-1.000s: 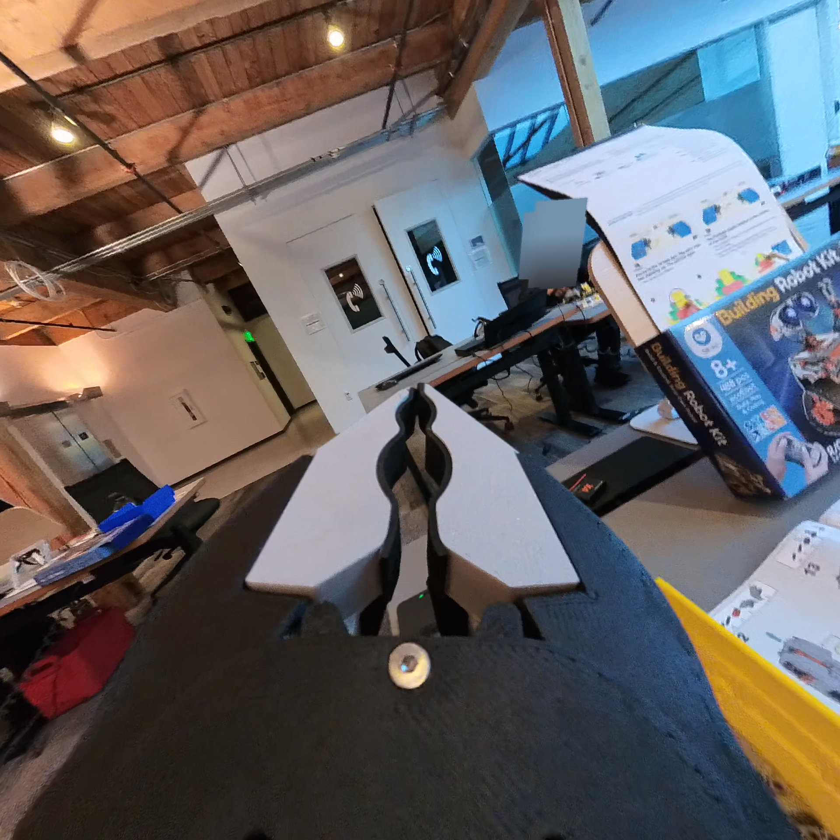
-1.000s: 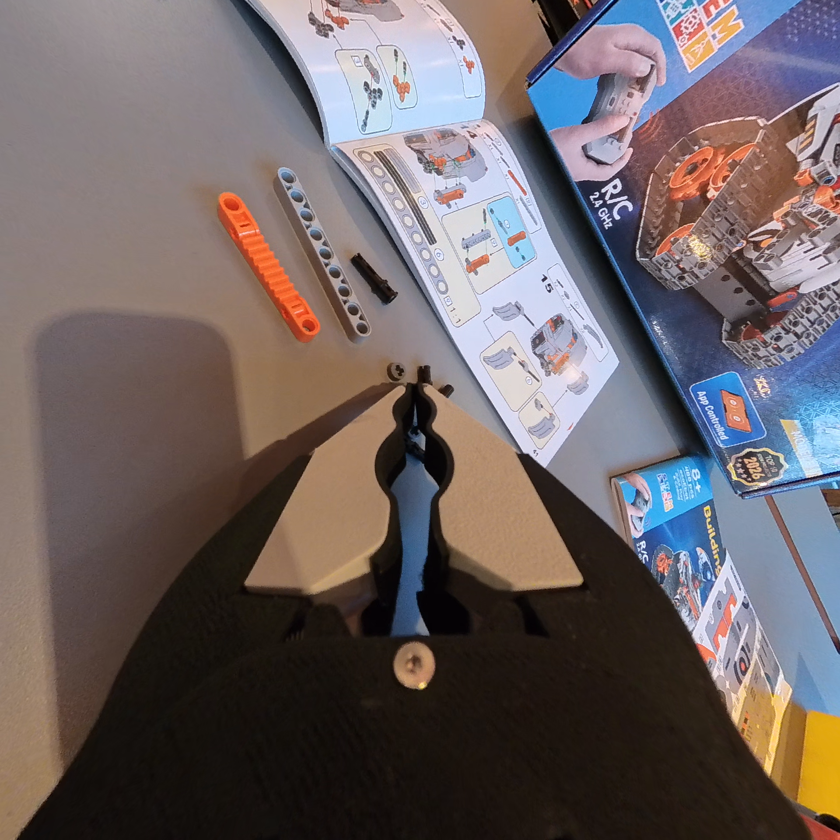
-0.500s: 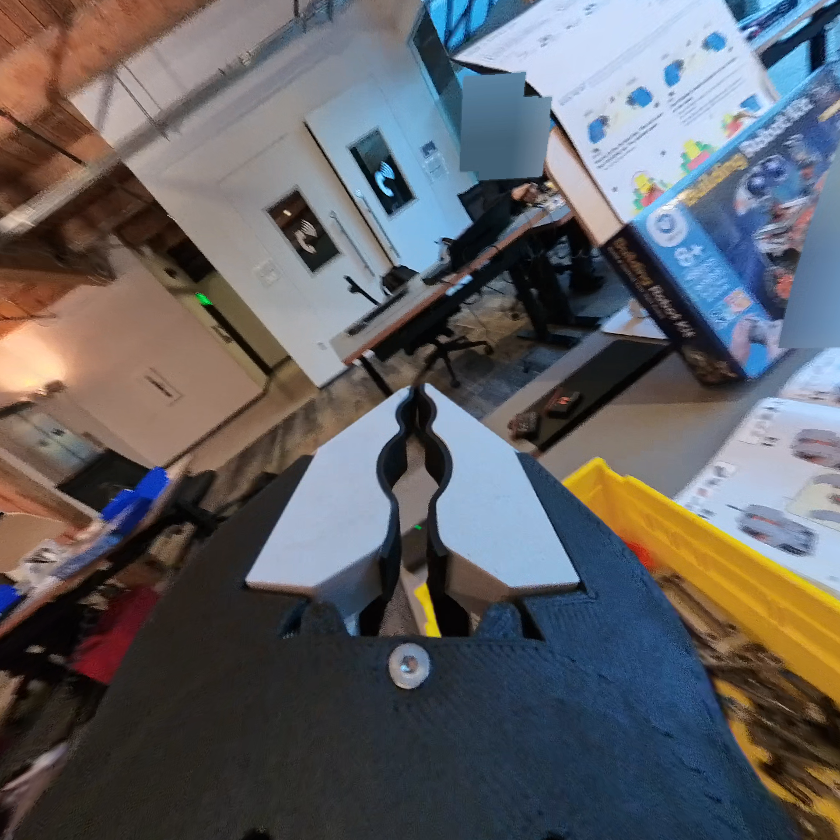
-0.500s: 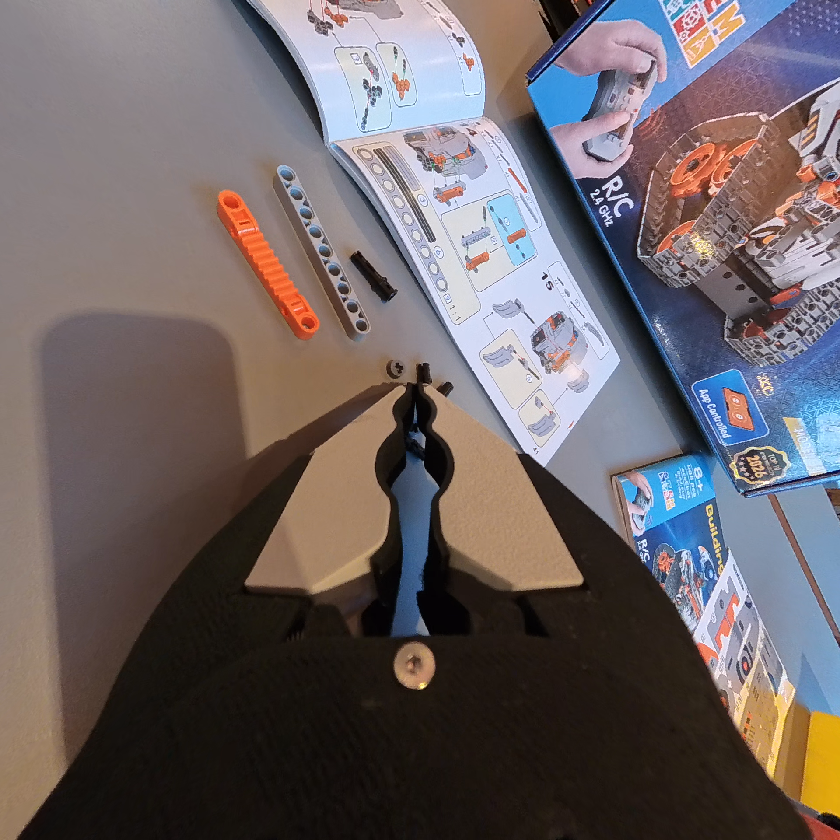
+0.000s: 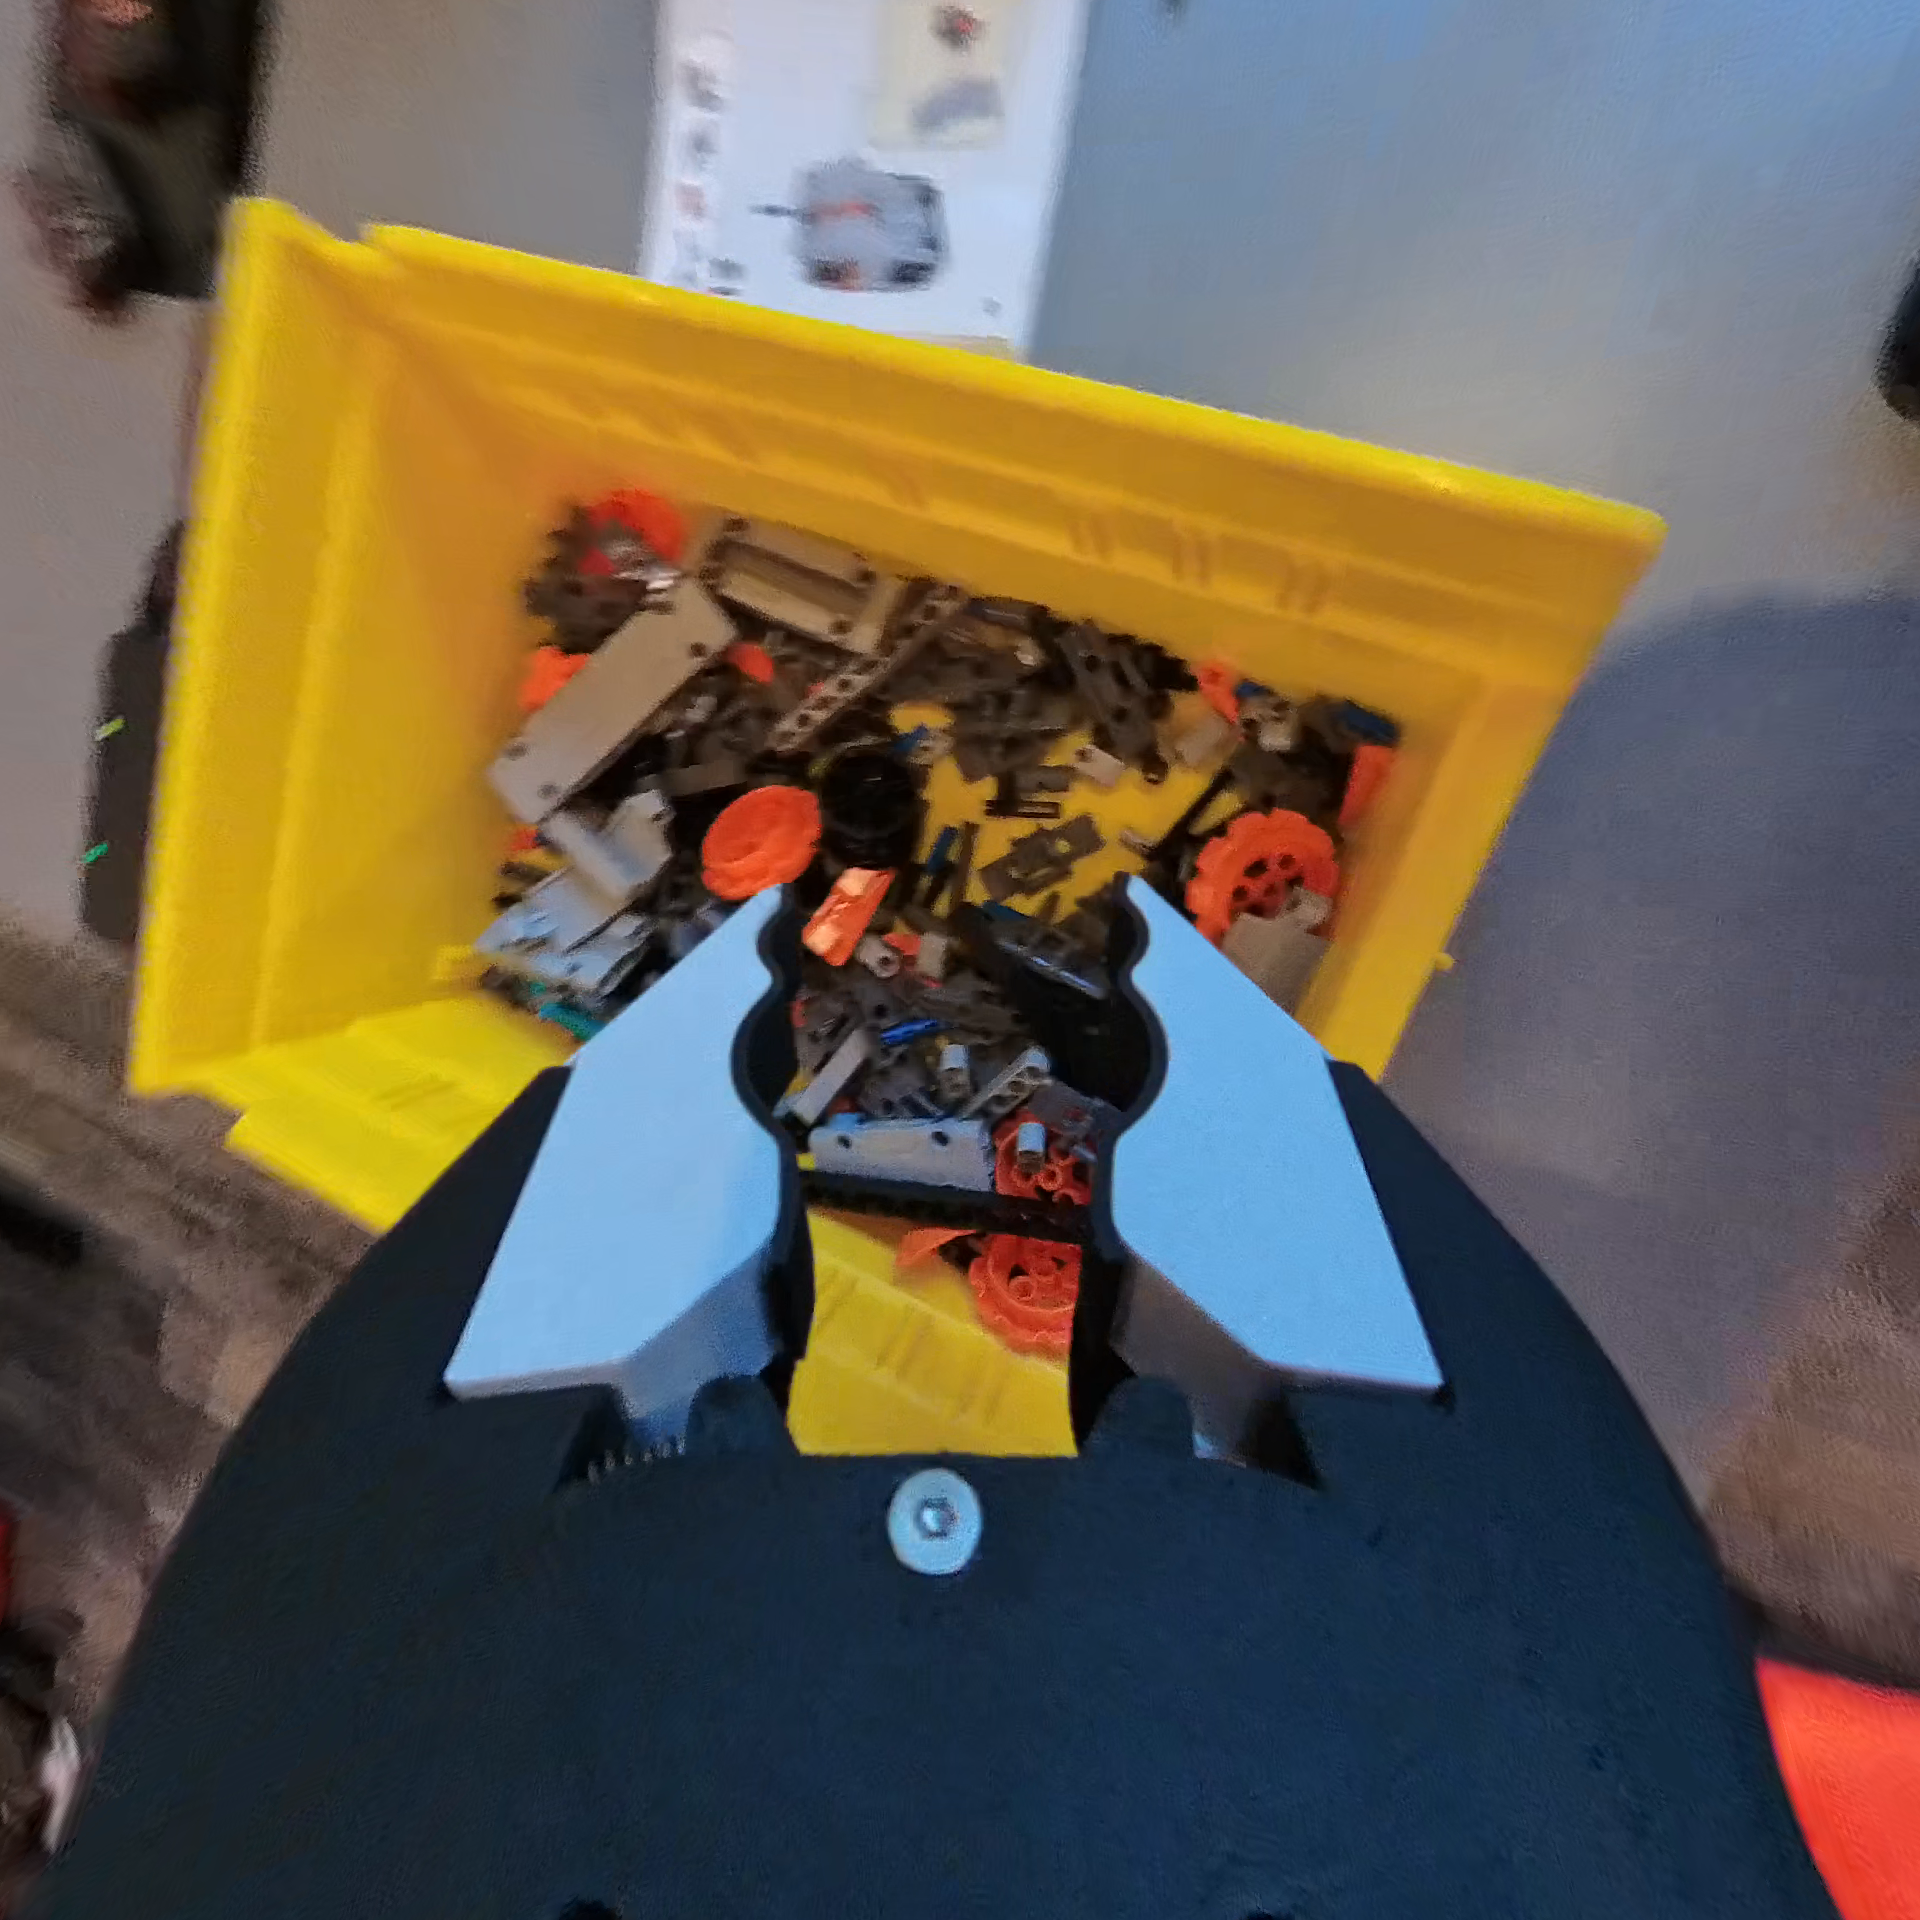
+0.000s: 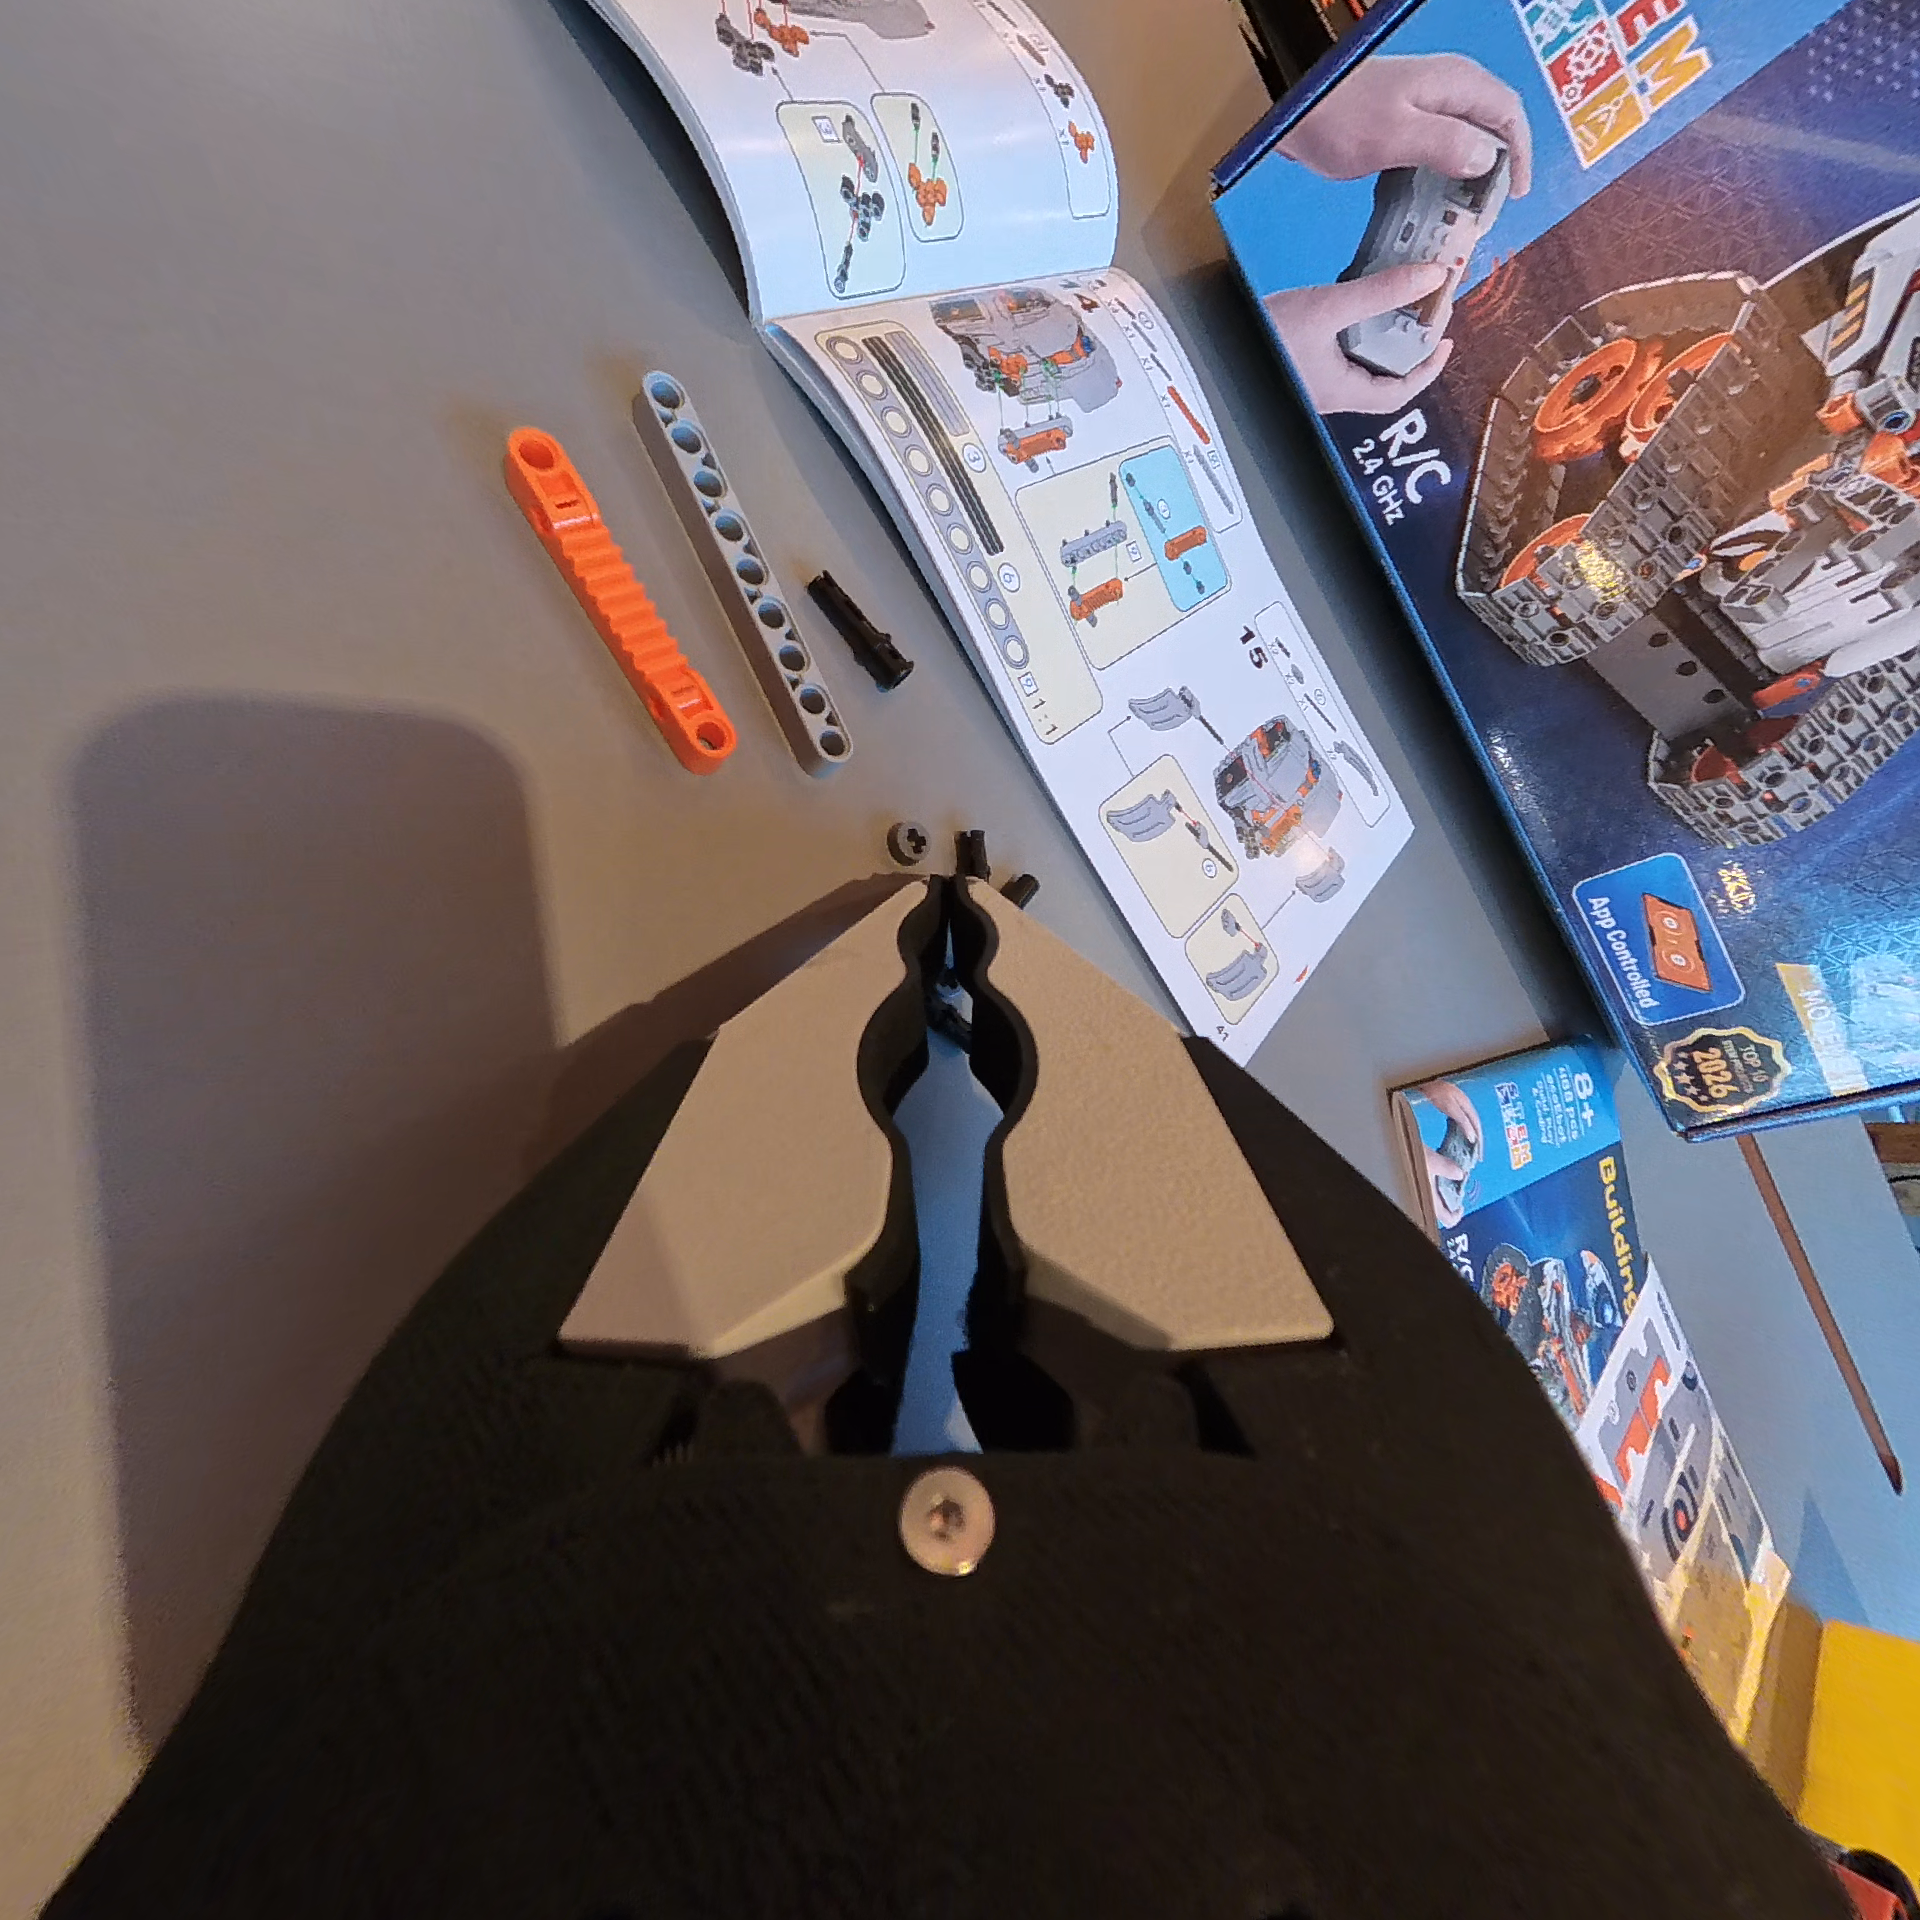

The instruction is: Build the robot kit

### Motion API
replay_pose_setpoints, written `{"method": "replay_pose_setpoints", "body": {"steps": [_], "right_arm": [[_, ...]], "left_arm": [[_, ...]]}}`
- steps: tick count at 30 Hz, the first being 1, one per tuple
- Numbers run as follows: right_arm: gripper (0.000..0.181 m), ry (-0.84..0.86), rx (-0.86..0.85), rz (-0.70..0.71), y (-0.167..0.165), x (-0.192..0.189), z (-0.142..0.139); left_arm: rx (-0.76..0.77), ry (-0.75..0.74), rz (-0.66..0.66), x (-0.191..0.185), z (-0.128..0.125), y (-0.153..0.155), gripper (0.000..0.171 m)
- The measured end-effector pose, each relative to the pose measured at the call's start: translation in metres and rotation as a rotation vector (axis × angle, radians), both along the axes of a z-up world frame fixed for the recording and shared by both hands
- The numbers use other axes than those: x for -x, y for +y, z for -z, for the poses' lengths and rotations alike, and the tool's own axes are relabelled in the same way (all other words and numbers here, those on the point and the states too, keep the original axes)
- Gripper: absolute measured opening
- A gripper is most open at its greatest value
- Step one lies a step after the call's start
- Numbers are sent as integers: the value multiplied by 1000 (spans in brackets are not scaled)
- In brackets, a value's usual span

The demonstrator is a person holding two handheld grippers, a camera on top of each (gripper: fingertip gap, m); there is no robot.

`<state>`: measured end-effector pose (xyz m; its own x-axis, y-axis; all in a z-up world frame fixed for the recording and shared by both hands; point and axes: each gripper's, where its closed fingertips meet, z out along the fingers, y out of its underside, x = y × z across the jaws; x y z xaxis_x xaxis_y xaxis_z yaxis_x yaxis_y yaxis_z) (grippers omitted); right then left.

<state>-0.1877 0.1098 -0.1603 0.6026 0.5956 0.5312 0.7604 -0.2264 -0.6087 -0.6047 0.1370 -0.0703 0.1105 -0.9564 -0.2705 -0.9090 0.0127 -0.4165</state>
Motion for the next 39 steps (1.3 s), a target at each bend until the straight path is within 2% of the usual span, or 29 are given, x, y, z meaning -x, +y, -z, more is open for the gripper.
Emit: {"method": "replay_pose_setpoints", "body": {"steps": [3,7,12,17,18,20,22,31,32,36,37,38,39], "right_arm": [[0,-14,-5,-1,0,0,0],[0,-17,-8,-2,-1,0,0],[0,-4,-6,-2,0,0,0],[0,3,-5,-1,0,0,0],[0,5,-4,-2,0,0,0],[0,12,-1,-2,0,0,0],[0,13,0,-1,0,1,0],[0,10,-2,0,0,0,0],[0,11,0,0,0,0,0],[0,14,1,0,0,0,0],[0,15,1,0,1,0,0],[0,16,2,1,1,0,0],[0,16,2,0,1,0,0]], "left_arm": [[135,109,140,-7,27,-18,63],[224,250,299,-6,60,-32,72],[293,364,427,1,79,-43,64],[331,462,456,12,93,-46,52],[330,463,458,12,93,-45,47],[356,449,448,13,92,-45,20],[335,435,438,13,87,-36,8],[222,380,327,3,59,25,6],[207,367,306,0,56,33,0],[189,256,217,-15,49,56,0],[176,230,188,-17,46,61,6],[177,220,149,-16,44,65,27],[185,221,106,-13,40,68,32]]}}
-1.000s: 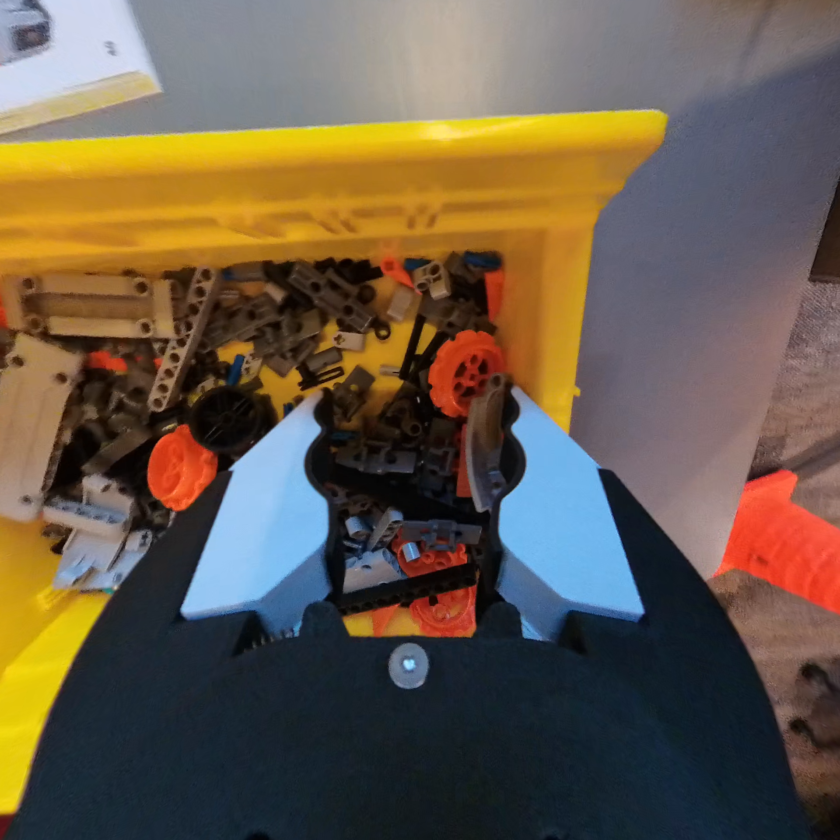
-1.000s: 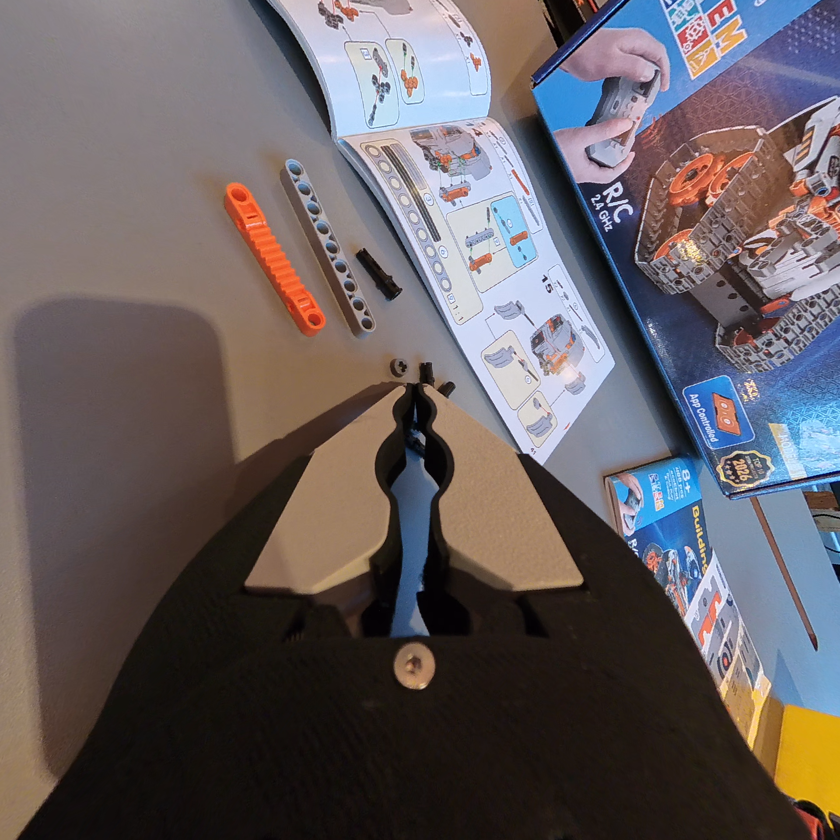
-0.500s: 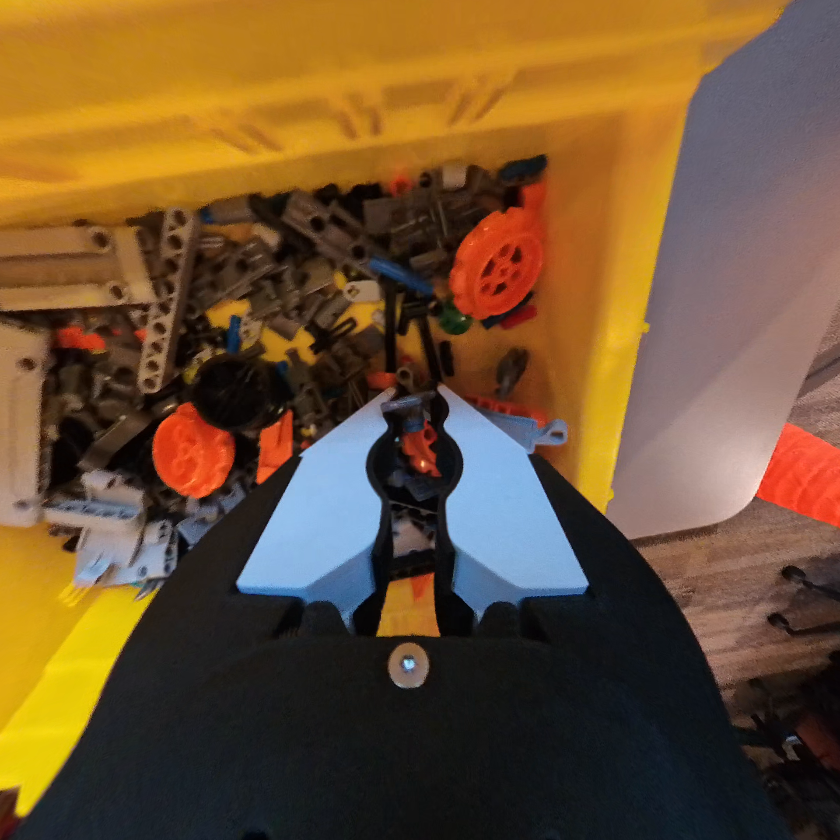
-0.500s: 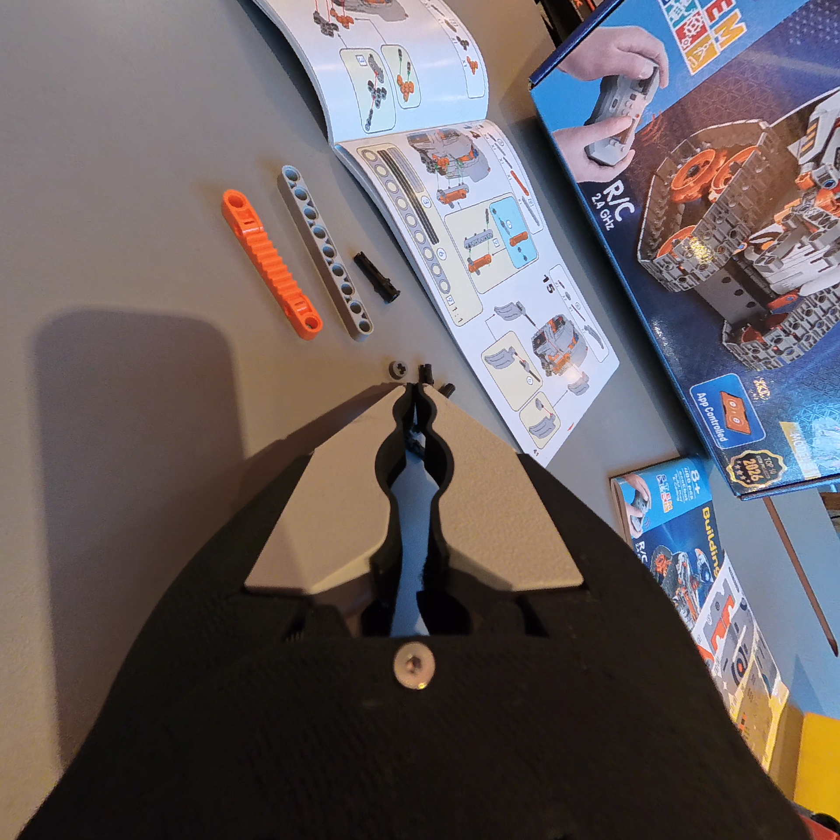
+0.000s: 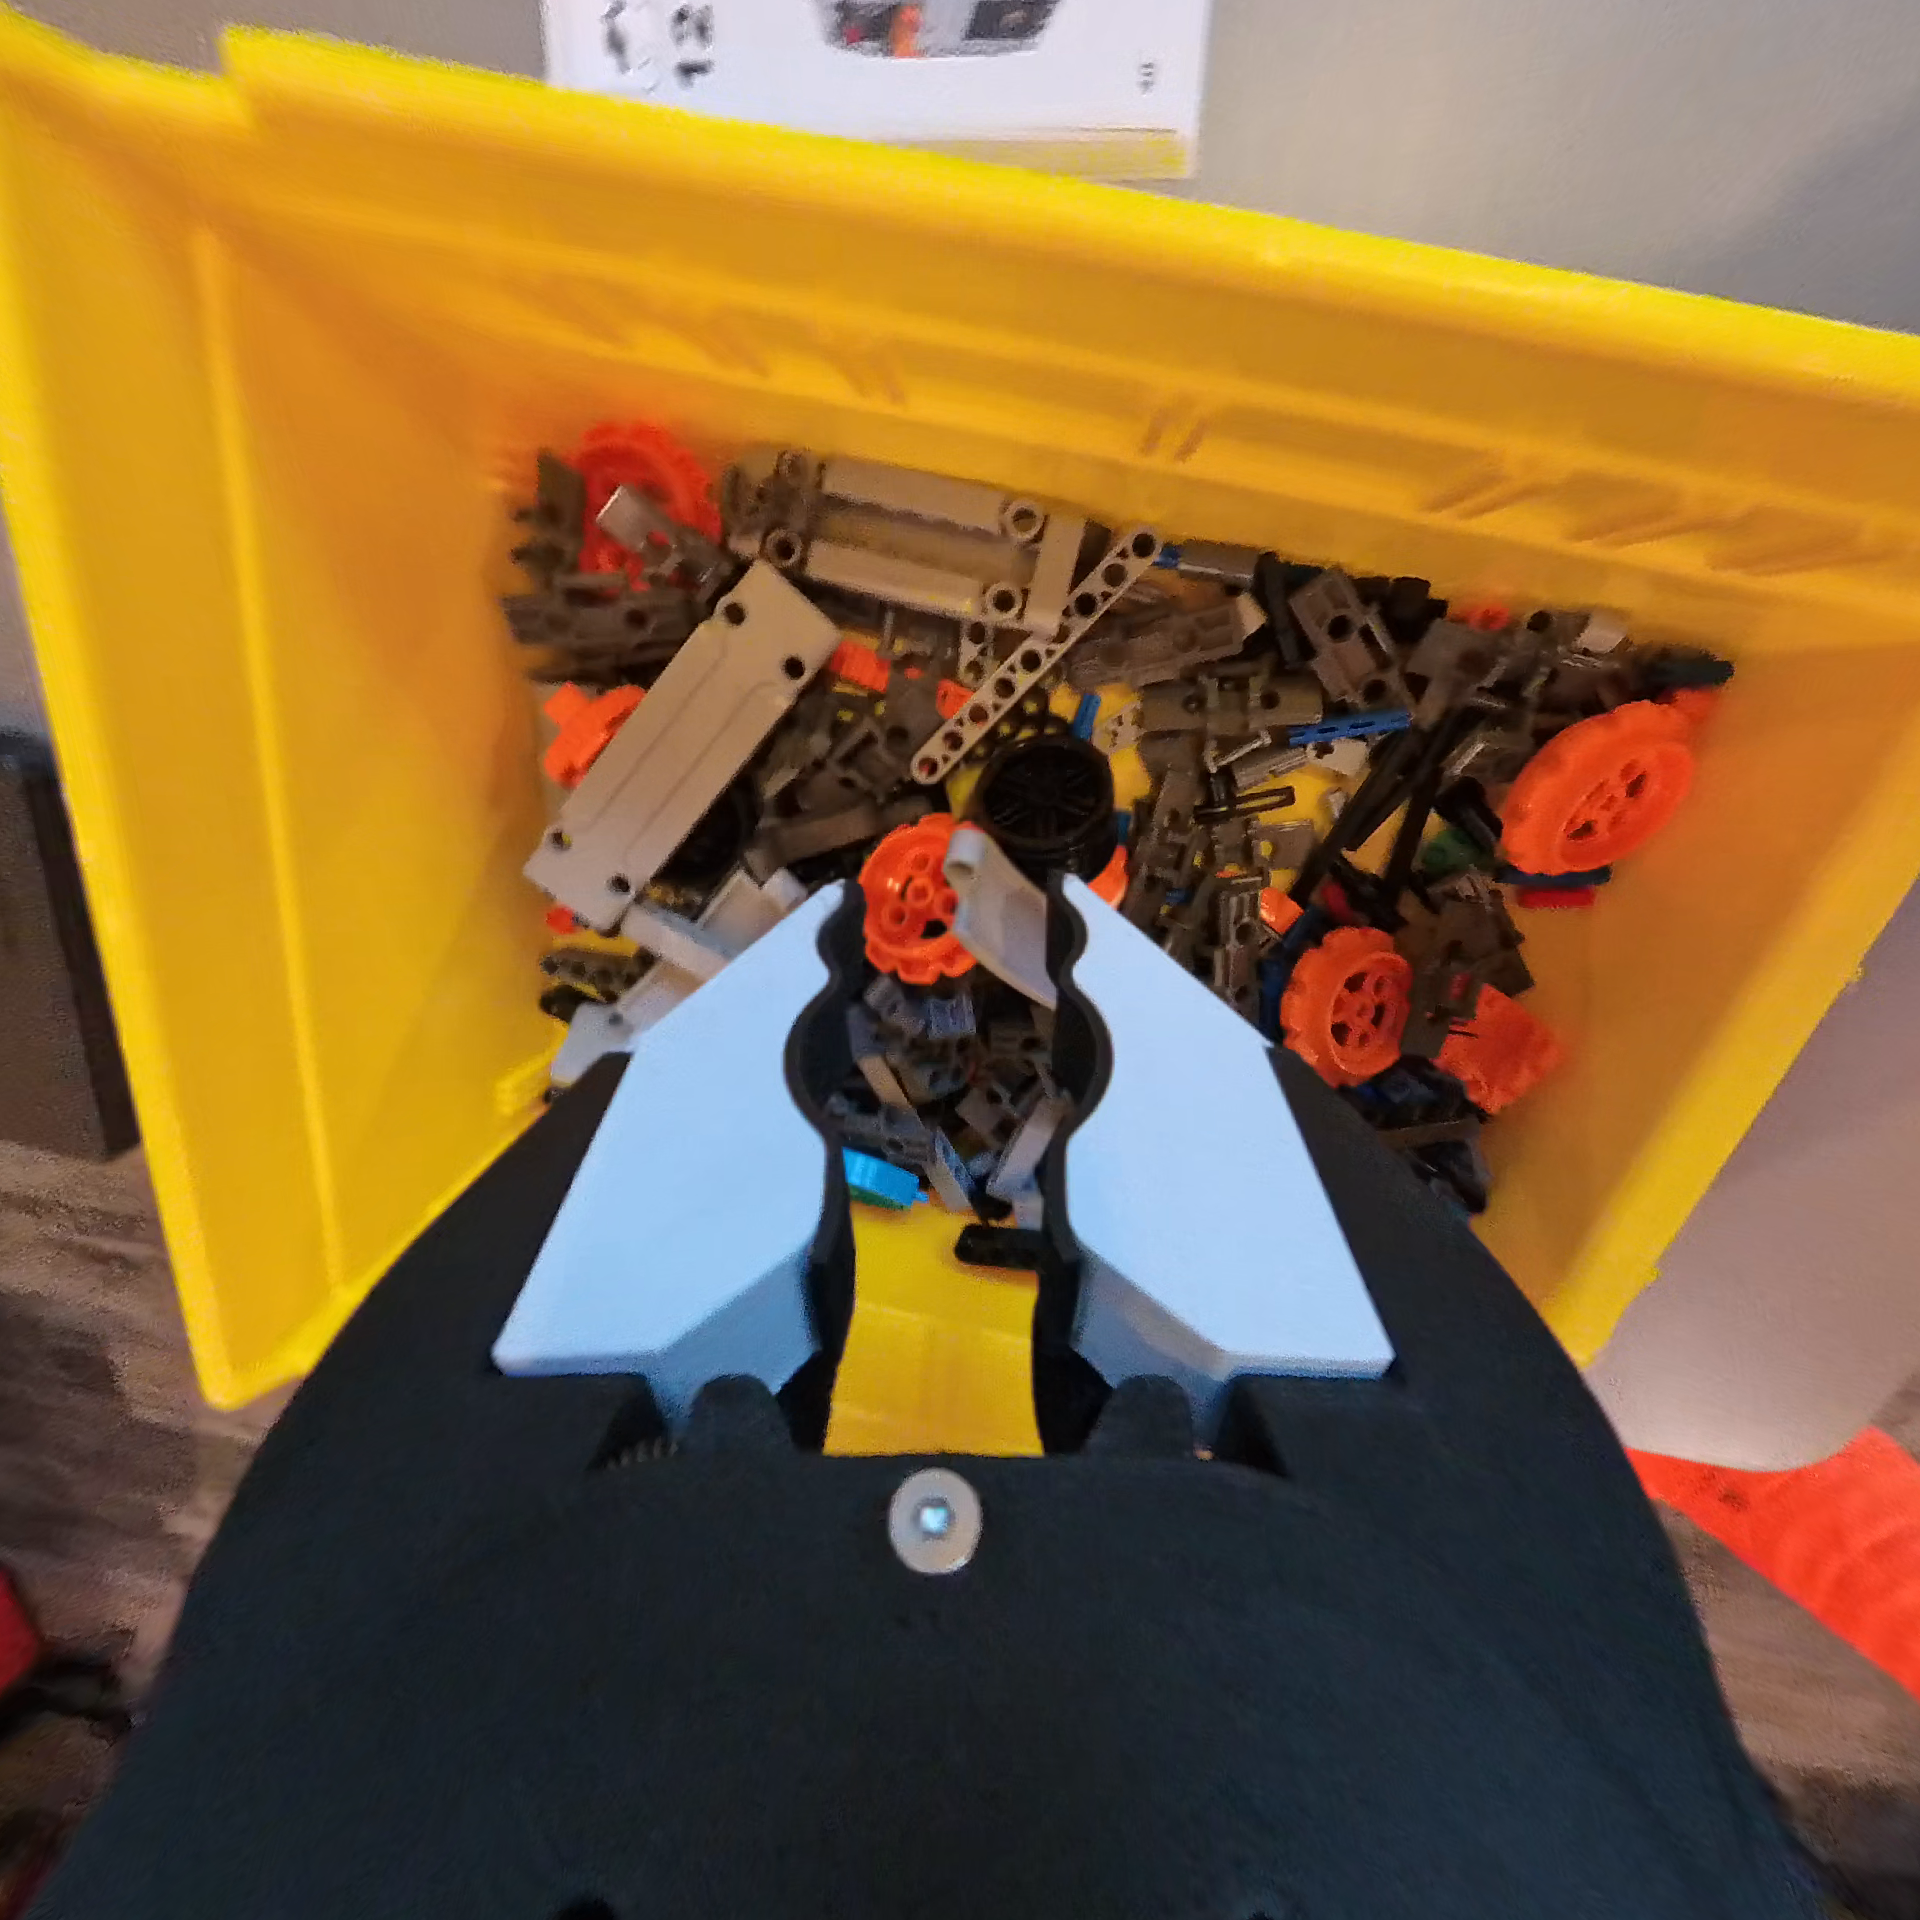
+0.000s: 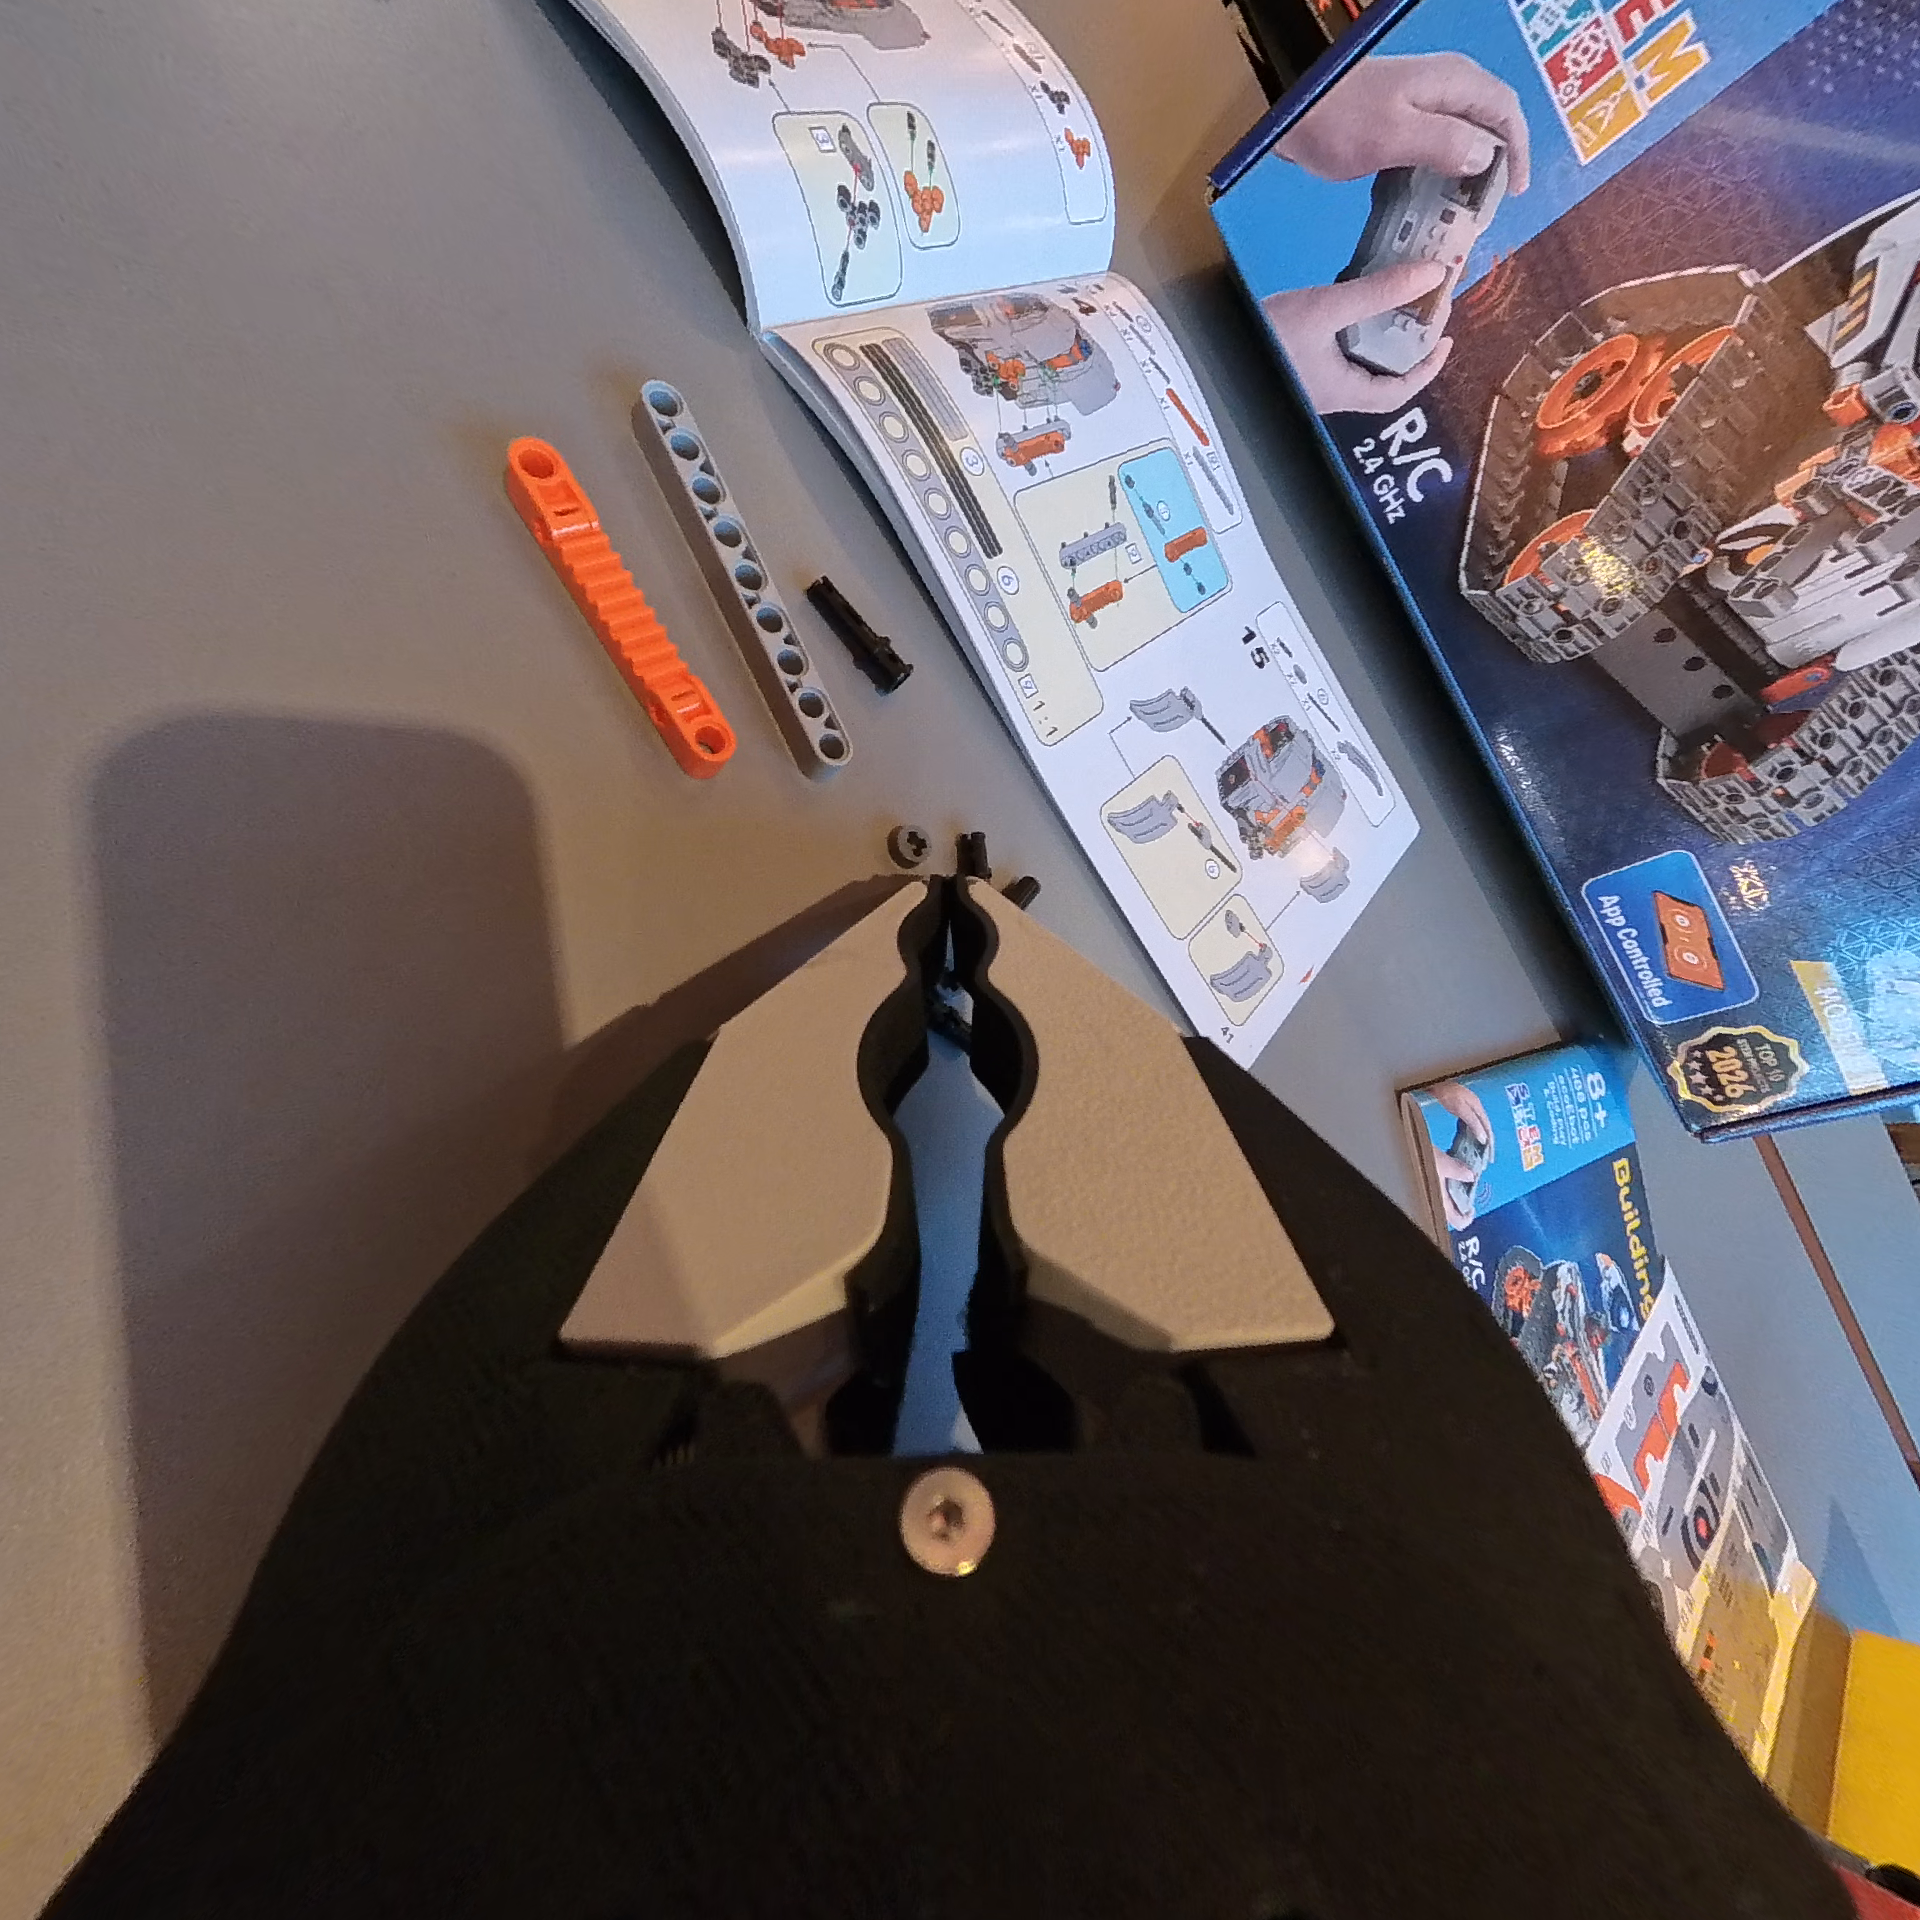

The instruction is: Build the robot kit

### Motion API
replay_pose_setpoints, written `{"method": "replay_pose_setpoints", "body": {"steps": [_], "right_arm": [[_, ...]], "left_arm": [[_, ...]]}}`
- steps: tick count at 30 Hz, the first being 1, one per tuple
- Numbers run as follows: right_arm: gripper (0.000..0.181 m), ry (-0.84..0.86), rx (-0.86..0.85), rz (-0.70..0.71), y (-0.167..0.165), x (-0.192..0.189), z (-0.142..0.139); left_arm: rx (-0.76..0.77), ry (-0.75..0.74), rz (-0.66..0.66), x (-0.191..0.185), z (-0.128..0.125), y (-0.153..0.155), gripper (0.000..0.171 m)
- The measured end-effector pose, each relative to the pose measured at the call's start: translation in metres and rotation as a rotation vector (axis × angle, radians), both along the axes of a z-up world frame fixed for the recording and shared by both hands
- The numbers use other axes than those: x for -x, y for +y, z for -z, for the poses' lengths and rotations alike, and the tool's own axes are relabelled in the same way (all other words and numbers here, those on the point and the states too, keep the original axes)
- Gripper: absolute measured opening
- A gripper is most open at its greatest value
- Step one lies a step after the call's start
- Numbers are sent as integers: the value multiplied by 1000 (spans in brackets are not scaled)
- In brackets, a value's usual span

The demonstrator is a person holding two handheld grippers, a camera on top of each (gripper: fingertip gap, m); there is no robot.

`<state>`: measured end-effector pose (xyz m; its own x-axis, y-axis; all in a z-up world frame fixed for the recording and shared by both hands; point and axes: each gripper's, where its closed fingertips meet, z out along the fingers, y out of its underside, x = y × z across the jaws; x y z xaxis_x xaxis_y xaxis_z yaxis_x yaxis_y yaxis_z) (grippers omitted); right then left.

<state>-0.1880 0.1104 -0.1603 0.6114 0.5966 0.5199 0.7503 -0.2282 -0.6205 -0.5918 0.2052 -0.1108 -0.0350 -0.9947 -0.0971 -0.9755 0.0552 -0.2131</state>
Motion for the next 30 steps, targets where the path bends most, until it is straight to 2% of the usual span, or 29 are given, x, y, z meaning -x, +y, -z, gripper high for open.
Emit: {"method": "replay_pose_setpoints", "body": {"steps": [3,5,9,11,13,14,16,21,24,27,29,30], "right_arm": [[0,0,0,-1,0,0,0],[0,-2,-1,-1,0,0,0],[0,-4,-2,-2,0,0,0],[0,-5,-1,-2,0,0,0],[0,-7,-2,-2,0,0,0],[0,-6,-1,-2,0,0,0],[0,-9,-2,-2,0,0,0],[0,-10,-3,-2,-1,0,0],[0,-11,-2,-3,-1,0,0],[0,-7,-1,-4,-1,0,0],[0,-7,0,-4,-1,0,0],[0,-7,0,-4,-1,0,0]], "left_arm": [[31,10,-111,16,-11,-1,29],[56,84,-247,37,-14,-4,41],[108,68,-473,58,-20,-20,57],[142,119,-589,70,-16,-33,69],[140,160,-665,78,-9,-42,71],[137,190,-683,81,-4,-47,73],[142,270,-722,90,10,-56,96],[184,319,-726,82,30,-67,101],[155,368,-685,85,42,-67,97],[138,389,-654,83,44,-65,96],[135,376,-628,79,43,-64,85],[147,364,-615,76,42,-65,70]]}}
